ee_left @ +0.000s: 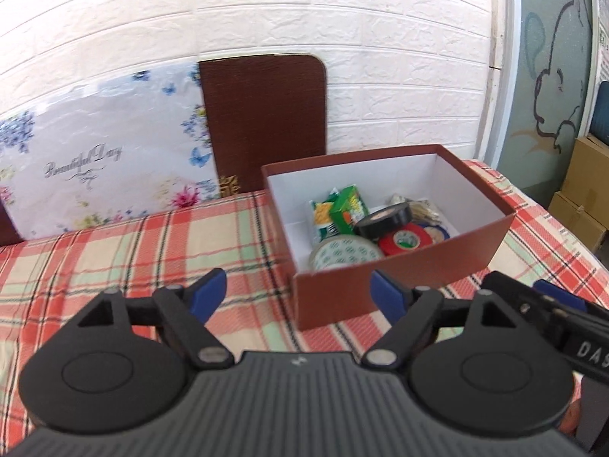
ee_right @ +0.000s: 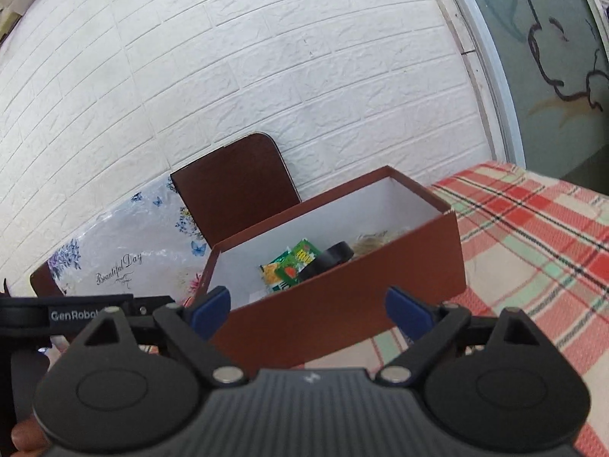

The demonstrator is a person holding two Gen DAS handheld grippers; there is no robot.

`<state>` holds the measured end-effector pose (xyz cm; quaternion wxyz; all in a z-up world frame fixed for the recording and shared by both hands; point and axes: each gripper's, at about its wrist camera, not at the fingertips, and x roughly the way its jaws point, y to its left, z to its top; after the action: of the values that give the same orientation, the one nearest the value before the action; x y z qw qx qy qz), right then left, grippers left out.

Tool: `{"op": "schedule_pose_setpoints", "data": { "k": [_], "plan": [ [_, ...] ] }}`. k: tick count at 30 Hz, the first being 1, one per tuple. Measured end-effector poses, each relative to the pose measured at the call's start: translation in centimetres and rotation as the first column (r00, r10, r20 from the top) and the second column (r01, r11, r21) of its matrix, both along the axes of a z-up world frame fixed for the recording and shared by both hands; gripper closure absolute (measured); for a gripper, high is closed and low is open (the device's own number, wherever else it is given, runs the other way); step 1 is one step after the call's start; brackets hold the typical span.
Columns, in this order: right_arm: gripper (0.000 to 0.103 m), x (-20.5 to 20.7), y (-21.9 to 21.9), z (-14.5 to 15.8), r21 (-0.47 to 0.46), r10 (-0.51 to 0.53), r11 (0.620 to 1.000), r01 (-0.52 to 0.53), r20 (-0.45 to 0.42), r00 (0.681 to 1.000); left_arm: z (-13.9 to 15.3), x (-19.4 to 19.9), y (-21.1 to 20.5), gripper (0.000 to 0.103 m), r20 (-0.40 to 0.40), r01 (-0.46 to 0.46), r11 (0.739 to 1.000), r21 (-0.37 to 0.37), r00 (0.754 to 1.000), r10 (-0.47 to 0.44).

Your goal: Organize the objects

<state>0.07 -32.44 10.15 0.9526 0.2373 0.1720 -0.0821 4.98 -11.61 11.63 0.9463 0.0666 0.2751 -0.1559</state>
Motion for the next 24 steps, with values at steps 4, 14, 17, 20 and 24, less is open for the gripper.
{"op": "schedule_pose_setpoints", "data": {
  "k": [4,14,17,20,24],
  "plan": [
    [0.007,-1.6,1.5,0.2,0.02,0.017,1.0,-0.017,-0.021,1.0,-0.2,-1.7,1.7,0.011,0.004,-0.035,0.999,0.001,0.999,0.035],
    [0.005,-4.2,5.8,1.5,-0.036,0.047,0.998,-0.048,-0.022,0.999,-0.7,-4.0,5.7,0.0,-0.002,-0.115,0.993,-0.019,0.993,0.115],
    [0.004,-4.7,6.6,2.0,-0.054,0.054,0.997,-0.054,-0.012,0.998,-0.7,-4.4,6.2,0.0,0.012,-0.117,0.993,-0.014,0.993,0.117],
    [0.004,-4.7,7.1,2.3,-0.063,0.056,0.996,-0.056,-0.011,0.998,-0.7,-4.4,6.4,0.0,0.015,-0.113,0.994,-0.009,0.993,0.113],
    [0.004,-4.8,7.3,2.5,-0.071,0.052,0.996,-0.053,-0.008,0.999,-0.7,-4.4,6.5,0.0,0.016,-0.113,0.994,-0.009,0.994,0.113]
  ]
}}
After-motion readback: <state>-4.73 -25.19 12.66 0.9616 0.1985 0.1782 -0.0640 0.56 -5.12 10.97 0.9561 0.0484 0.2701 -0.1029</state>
